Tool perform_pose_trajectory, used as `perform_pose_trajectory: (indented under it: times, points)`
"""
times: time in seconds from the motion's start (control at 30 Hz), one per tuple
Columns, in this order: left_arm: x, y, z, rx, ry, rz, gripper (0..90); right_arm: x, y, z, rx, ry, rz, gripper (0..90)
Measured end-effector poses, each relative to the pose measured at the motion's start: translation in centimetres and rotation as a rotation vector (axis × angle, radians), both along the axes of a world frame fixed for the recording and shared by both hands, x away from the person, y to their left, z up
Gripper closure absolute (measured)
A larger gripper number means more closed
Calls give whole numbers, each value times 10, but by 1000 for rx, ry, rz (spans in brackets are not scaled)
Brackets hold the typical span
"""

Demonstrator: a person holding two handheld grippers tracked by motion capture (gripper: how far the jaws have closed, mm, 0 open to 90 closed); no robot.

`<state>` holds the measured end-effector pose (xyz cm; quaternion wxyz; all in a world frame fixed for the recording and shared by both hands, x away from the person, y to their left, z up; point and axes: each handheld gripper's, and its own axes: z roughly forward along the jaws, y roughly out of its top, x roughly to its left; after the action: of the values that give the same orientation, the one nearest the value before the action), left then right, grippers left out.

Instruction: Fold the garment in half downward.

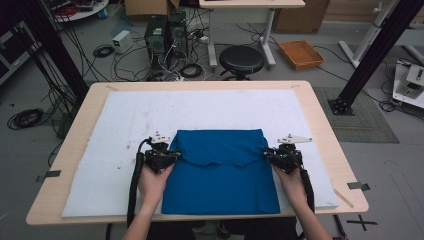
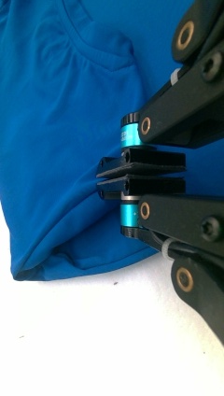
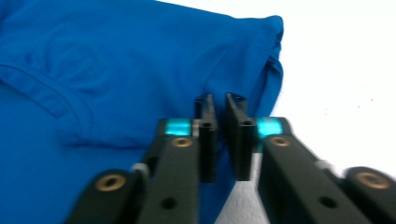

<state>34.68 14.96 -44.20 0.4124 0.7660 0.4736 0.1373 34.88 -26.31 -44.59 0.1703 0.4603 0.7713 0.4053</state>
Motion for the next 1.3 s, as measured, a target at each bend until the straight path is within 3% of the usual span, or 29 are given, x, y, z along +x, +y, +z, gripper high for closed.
perform_pose_trajectory:
  times: [0.43,0.6,1.07,1.3]
  points:
    - [-4,11,9,-47,-6,-12,875,-5,-8,10,61,-11,-3,891]
    - [-12,16,15,-64,5,-38,875,-15,-11,18,75,-5,17,890]
    - [-61,23,39,-104,15,-146,874,-64,-12,39,88,10,99,890]
    - [-90,20,42,-117,23,-204,874,-91,-16,41,112,13,132,890]
